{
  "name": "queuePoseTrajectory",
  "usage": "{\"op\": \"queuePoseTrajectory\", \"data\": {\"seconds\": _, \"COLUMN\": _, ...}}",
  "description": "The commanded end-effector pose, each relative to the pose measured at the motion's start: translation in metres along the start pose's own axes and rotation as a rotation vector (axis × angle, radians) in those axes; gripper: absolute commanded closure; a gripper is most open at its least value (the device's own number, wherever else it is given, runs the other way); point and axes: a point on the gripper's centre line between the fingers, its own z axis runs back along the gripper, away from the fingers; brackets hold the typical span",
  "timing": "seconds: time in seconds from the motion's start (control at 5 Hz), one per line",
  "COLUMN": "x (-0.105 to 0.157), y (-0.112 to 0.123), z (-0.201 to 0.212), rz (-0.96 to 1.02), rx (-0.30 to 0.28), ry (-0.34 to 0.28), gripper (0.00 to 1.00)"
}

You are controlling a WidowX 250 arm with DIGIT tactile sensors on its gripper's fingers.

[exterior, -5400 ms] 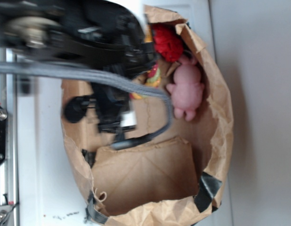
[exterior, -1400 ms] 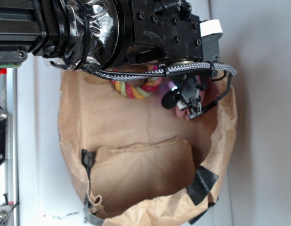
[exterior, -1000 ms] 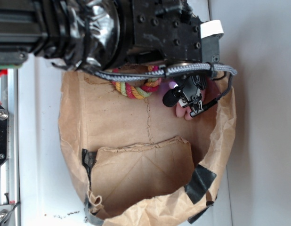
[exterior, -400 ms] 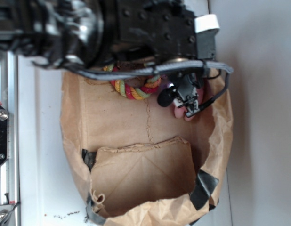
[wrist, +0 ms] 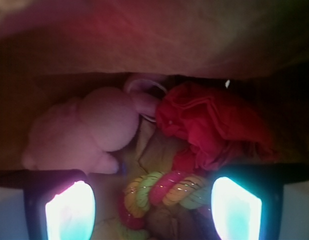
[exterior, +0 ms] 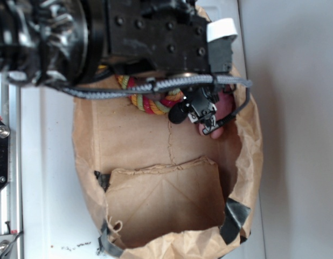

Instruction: Grab the red paper.

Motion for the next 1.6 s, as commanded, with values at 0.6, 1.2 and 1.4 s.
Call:
{"op": "queuePoseTrajectory", "data": {"seconds": 0.6, "x": 0.019, "y": 0.025, "z": -0.004, "rz": 0.152, "rx": 0.123, "ry": -0.071, "gripper": 0.0}}
{"op": "queuePoseTrajectory", "data": {"seconds": 1.2, "x": 0.028, "y": 0.022, "z": -0.02, "rz": 0.163, "rx": 0.166, "ry": -0.073, "gripper": 0.0}}
{"op": "queuePoseTrajectory", "data": {"seconds": 1.4, "x": 0.032, "y": 0.024, "z": -0.028, "rz": 0.179, "rx": 0.201, "ry": -0.067, "gripper": 0.0}}
